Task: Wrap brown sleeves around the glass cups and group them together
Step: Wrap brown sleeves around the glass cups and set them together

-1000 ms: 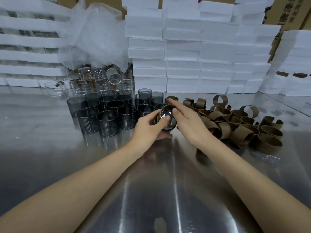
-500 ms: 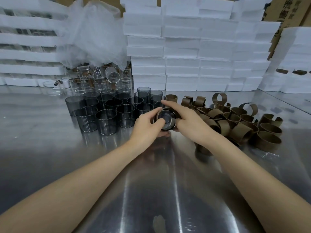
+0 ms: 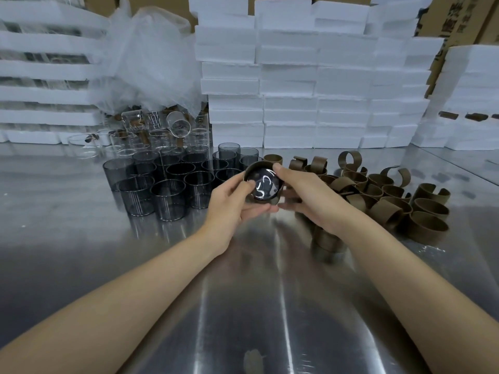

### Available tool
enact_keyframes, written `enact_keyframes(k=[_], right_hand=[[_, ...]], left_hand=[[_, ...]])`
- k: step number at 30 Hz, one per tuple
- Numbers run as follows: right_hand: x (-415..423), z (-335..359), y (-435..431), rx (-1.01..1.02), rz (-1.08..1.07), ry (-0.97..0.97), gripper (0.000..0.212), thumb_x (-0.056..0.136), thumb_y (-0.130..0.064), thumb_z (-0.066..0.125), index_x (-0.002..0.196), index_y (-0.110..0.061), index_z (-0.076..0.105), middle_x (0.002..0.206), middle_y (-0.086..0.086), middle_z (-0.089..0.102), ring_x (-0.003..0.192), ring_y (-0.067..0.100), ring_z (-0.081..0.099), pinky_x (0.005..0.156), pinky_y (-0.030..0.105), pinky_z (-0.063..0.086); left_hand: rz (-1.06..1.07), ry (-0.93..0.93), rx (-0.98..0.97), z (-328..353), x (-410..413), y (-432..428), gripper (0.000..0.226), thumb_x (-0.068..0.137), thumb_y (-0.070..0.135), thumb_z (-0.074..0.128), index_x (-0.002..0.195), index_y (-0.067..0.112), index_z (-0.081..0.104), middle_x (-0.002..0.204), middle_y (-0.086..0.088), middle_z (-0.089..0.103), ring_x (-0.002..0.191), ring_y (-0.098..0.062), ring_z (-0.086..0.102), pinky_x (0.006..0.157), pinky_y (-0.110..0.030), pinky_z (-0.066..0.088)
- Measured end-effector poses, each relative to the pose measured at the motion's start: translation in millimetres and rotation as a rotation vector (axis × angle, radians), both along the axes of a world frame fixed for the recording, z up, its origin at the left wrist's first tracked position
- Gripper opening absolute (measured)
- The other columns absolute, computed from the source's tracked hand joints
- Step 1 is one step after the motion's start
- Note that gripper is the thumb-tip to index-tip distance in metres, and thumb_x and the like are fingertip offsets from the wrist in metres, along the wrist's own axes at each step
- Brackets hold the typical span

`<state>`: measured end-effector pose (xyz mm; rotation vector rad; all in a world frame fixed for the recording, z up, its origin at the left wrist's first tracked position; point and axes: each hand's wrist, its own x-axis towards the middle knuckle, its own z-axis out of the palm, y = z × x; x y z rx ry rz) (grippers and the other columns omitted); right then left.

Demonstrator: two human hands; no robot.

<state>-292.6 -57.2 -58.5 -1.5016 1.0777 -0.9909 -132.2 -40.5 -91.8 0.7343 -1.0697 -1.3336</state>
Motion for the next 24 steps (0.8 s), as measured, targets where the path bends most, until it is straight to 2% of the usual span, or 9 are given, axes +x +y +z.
enact_keyframes(k=[3, 5, 8, 11, 13, 16, 21, 24], right_hand=[[7, -4, 2, 0.092, -0.007, -0.204, 0.029, 0.093, -0.047, 0.058, 0.104, -0.024, 0.072, 0.098, 0.002, 0.075, 0.090, 0.020, 0.069, 0.090, 0.040, 0.056], [12, -11, 3, 0.057, -0.050, -0.336, 0.027, 0.093, -0.045, 0.058, 0.101, -0.024, 0.072, 0.098, 0.004, 0.075, 0.090, 0.021, 0.068, 0.092, 0.039, 0.052], [15, -17, 6, 0.087, -0.032, -0.518, 0.034, 0.091, -0.044, 0.059, 0.110, -0.018, 0.070, 0.104, 0.007, 0.074, 0.097, 0.020, 0.070, 0.095, 0.038, 0.050], [16, -20, 6, 0.175, -0.006, -0.598, 0.045, 0.086, -0.045, 0.064, 0.119, -0.015, 0.066, 0.109, 0.009, 0.073, 0.101, 0.022, 0.070, 0.085, 0.034, 0.055], [15, -20, 6, 0.221, -0.001, -0.650, 0.047, 0.082, -0.043, 0.067, 0.118, -0.014, 0.066, 0.108, 0.009, 0.073, 0.101, 0.022, 0.070, 0.081, 0.032, 0.056], [15, -19, 5, 0.273, -0.013, -0.696, 0.040, 0.088, -0.039, 0.062, 0.117, -0.012, 0.064, 0.105, 0.009, 0.074, 0.099, 0.021, 0.071, 0.086, 0.033, 0.055], [19, -16, 4, 0.374, 0.018, -0.840, 0.054, 0.088, -0.036, 0.060, 0.133, -0.006, 0.054, 0.118, 0.017, 0.068, 0.108, 0.027, 0.067, 0.099, 0.037, 0.049], [22, -16, 5, 0.386, 0.016, -0.901, 0.054, 0.086, -0.037, 0.060, 0.133, -0.010, 0.054, 0.115, 0.016, 0.070, 0.105, 0.025, 0.069, 0.092, 0.034, 0.053]], left_hand=[[-0.051, 0.086, -0.006, 4, 0, -1, 0.028, 0.101, 0.018, 0.048, 0.125, 0.009, 0.060, 0.105, -0.009, 0.074, 0.079, -0.039, 0.073, 0.070, -0.026, 0.060], [-0.111, 0.091, 0.009, 7, 0, 0, 0.033, 0.101, 0.026, 0.047, 0.126, 0.009, 0.058, 0.110, -0.009, 0.073, 0.083, -0.036, 0.073, 0.071, -0.026, 0.060], [-0.189, 0.063, 0.081, 11, 0, 2, 0.035, 0.099, 0.039, 0.046, 0.121, 0.015, 0.061, 0.113, -0.007, 0.072, 0.082, -0.030, 0.074, 0.068, -0.026, 0.059], [-0.177, 0.004, 0.152, 11, 4, 1, 0.038, 0.091, 0.047, 0.052, 0.107, 0.015, 0.064, 0.100, -0.008, 0.072, 0.065, -0.020, 0.070, 0.060, -0.023, 0.058], [-0.194, -0.042, 0.224, 11, 8, 0, 0.039, 0.090, 0.050, 0.052, 0.097, 0.014, 0.063, 0.086, -0.006, 0.071, 0.058, -0.015, 0.064, 0.055, -0.021, 0.055], [-0.245, -0.060, 0.314, 10, 11, -2, 0.036, 0.086, 0.051, 0.056, 0.091, 0.015, 0.061, 0.079, -0.003, 0.063, 0.049, -0.010, 0.049, 0.044, -0.016, 0.044], [-0.228, -0.065, 0.312, 13, 12, -6, 0.034, 0.091, 0.049, 0.053, 0.090, 0.015, 0.057, 0.077, 0.000, 0.051, 0.044, -0.006, 0.031, 0.037, -0.014, 0.024], [-0.196, -0.085, 0.309, 14, 14, -8, 0.034, 0.093, 0.049, 0.050, 0.087, 0.015, 0.056, 0.079, 0.001, 0.051, 0.042, -0.004, 0.025, 0.038, -0.014, 0.017]])
